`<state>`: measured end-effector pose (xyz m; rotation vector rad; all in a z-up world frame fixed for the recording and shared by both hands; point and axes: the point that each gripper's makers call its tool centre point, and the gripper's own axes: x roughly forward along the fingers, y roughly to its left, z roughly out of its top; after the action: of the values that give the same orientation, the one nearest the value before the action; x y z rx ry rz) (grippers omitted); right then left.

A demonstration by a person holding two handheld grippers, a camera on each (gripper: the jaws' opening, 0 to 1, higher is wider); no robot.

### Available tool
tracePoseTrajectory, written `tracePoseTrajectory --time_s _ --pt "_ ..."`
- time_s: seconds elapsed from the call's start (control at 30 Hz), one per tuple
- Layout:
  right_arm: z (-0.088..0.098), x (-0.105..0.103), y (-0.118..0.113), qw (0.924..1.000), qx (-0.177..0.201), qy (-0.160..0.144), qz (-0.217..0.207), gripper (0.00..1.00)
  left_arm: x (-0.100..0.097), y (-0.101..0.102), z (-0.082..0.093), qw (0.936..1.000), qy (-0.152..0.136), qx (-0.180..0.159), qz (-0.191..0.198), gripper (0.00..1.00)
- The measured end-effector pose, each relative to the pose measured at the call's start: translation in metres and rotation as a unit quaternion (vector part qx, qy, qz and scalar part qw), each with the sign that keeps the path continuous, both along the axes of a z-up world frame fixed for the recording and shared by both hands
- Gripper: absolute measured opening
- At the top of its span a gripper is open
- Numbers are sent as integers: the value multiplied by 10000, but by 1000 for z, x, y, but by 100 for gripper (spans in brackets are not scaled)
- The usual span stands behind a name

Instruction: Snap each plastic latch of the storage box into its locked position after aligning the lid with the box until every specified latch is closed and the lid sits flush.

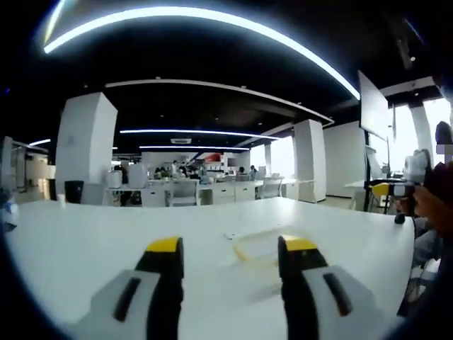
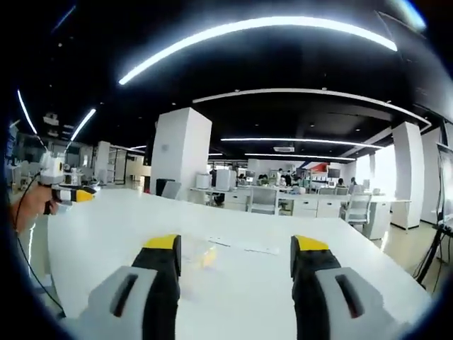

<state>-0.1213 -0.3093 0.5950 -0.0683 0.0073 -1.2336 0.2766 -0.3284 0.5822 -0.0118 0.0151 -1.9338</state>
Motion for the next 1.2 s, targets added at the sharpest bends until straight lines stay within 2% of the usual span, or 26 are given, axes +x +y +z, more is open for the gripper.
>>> tracePoseTrajectory --time_s 0.1,0.2,0.33,0.4,0.47,0.5,0.57,0.7,1.2 --pt "-4 -1 13 9999 58 -65 -81 72 4 14 1 9999 42 10 96 61" --pt "-10 -5 21 9994 112 -120 -299 88 11 22 5 9995 -63 -91 311 69" --pt "-21 -12 29 9985 240 -59 -499 92 19 35 8 9980 174 -183 575 80" --pt "-24 -16 32 9977 264 -132 -614 100 23 39 3 9973 163 -161 698 84" --pt "-29 -17 35 9968 357 -180 -696 100 26 43 -3 9966 144 -112 809 92" --pt "-30 -18 37 9964 385 -179 -729 100 30 44 -5 9956 174 -82 920 100" --pt "-31 -18 40 9963 390 -139 -748 100 32 45 -6 9950 170 -52 978 100" --pt "-28 -22 45 9959 316 -89 -846 100 28 46 0 9950 91 -246 964 99" --pt "-20 -34 46 9935 137 -132 -1127 100 26 50 6 9950 180 -187 963 96"
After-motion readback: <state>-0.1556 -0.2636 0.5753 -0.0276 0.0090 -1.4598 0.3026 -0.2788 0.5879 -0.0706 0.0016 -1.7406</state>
